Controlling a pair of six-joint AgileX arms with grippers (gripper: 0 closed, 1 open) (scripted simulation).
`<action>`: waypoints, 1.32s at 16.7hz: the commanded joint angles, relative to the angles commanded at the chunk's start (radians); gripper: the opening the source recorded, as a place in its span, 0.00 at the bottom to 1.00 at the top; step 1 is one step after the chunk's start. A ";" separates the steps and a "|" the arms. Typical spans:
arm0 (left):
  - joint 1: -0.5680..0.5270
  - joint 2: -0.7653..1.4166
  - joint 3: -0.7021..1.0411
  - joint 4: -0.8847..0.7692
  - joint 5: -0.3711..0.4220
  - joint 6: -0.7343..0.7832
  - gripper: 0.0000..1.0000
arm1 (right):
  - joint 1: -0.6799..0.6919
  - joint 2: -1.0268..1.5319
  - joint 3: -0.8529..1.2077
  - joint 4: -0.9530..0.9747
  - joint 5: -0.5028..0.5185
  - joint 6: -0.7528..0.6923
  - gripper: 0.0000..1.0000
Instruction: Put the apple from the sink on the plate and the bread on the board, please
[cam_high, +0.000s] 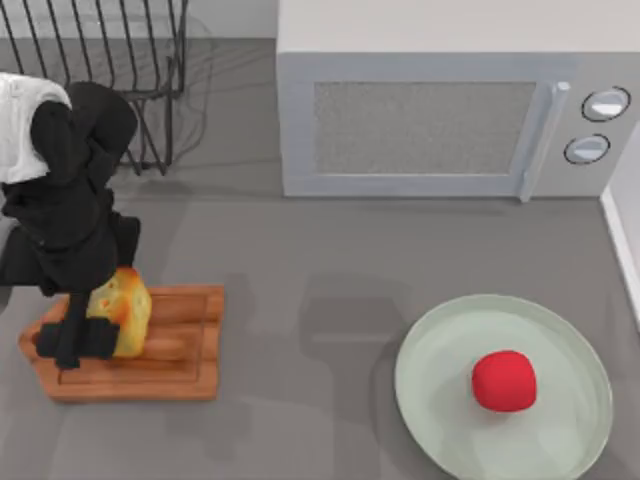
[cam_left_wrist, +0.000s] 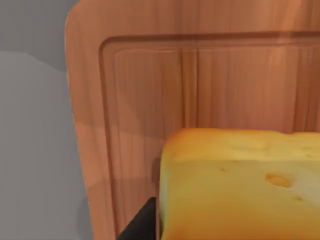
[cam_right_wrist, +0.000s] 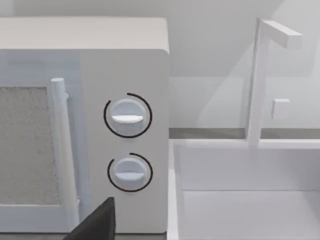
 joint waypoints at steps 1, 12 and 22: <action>0.000 0.004 -0.008 0.016 -0.001 0.000 0.00 | 0.000 0.000 0.000 0.000 0.000 0.000 1.00; 0.000 0.010 -0.017 0.028 -0.001 0.000 0.45 | 0.000 0.000 0.000 0.000 0.000 0.000 1.00; 0.000 0.010 -0.017 0.028 -0.001 0.000 1.00 | 0.000 0.000 0.000 0.000 0.000 0.000 1.00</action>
